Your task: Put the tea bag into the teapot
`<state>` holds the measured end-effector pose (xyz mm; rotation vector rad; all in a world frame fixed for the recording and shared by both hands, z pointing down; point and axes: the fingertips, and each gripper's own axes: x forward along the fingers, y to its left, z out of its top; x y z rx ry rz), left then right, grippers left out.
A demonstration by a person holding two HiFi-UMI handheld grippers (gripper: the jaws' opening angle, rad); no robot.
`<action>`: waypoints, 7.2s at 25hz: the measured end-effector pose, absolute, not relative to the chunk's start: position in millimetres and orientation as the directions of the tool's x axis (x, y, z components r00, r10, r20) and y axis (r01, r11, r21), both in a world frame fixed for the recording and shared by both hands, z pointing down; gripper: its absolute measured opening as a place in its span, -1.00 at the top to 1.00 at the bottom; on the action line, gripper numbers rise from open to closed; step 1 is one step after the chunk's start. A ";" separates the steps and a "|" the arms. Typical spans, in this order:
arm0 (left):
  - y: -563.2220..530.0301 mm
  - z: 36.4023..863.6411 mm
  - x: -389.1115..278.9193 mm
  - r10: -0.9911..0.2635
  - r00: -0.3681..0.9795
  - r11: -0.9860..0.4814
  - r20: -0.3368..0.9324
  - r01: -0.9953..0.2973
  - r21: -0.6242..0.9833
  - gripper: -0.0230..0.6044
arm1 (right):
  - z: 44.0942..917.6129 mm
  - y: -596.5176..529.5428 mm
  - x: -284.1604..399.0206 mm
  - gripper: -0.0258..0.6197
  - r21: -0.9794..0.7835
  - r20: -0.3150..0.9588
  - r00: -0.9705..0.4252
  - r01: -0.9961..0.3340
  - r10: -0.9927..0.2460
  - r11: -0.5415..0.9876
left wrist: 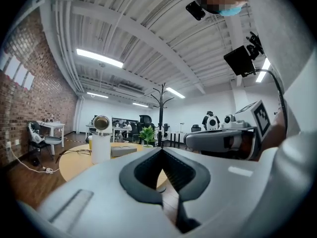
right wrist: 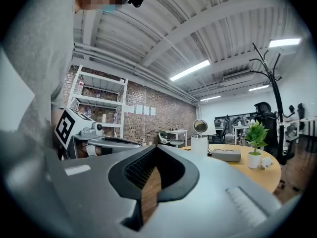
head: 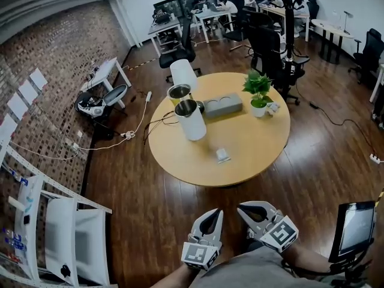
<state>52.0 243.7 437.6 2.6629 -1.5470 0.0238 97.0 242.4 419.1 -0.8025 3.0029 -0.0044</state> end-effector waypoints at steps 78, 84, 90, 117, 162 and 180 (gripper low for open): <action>-128.1 656.1 -21.1 -0.755 0.490 -0.472 0.435 -0.867 0.159 0.92 | 646.7 -129.2 18.8 0.91 -0.269 0.394 -0.824 -0.526 -0.406 0.807; -126.3 687.9 -19.3 -0.728 0.489 -0.463 0.481 -0.868 0.181 0.92 | 682.1 -127.3 21.7 0.91 -0.287 0.458 -0.801 -0.543 -0.385 0.789; -121.5 709.0 -18.1 -0.699 0.482 -0.456 0.529 -0.870 0.190 0.92 | 706.8 -128.7 28.6 0.82 -0.278 0.539 -0.755 -0.579 -0.374 0.767; -133.5 719.6 -22.3 -0.658 0.509 -0.454 0.555 -0.856 0.247 0.73 | 733.0 -135.9 19.0 0.83 -0.201 0.697 -0.665 -0.540 -0.268 0.818; -156.7 414.7 -50.8 -0.953 0.301 -0.301 0.011 -0.953 -0.002 0.92 | 420.2 -189.5 5.4 0.84 0.127 0.183 -0.834 -0.505 -0.520 0.854; -205.0 420.9 -167.5 -0.937 0.349 -0.349 -0.009 -0.936 0.049 0.92 | 425.9 -242.4 -98.5 0.83 0.162 0.243 -0.776 -0.558 -0.581 0.814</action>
